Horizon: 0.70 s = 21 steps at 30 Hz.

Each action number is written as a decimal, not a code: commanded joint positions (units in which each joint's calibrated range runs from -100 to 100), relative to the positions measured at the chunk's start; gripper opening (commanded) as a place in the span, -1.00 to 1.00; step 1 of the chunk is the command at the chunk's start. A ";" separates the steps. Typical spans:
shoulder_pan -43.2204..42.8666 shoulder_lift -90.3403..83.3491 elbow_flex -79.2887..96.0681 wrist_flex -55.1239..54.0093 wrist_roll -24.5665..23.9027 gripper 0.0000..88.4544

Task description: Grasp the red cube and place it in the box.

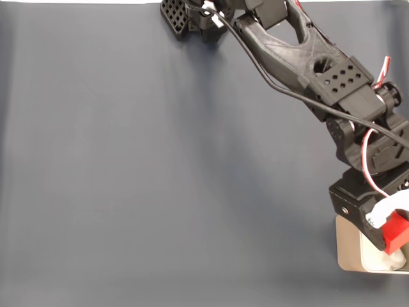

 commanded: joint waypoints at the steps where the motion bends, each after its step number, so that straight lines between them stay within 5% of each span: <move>1: -1.10 -0.20 -3.61 -1.70 0.15 -0.91; 21: -1.53 3.00 -4.07 -5.14 -0.39 -0.90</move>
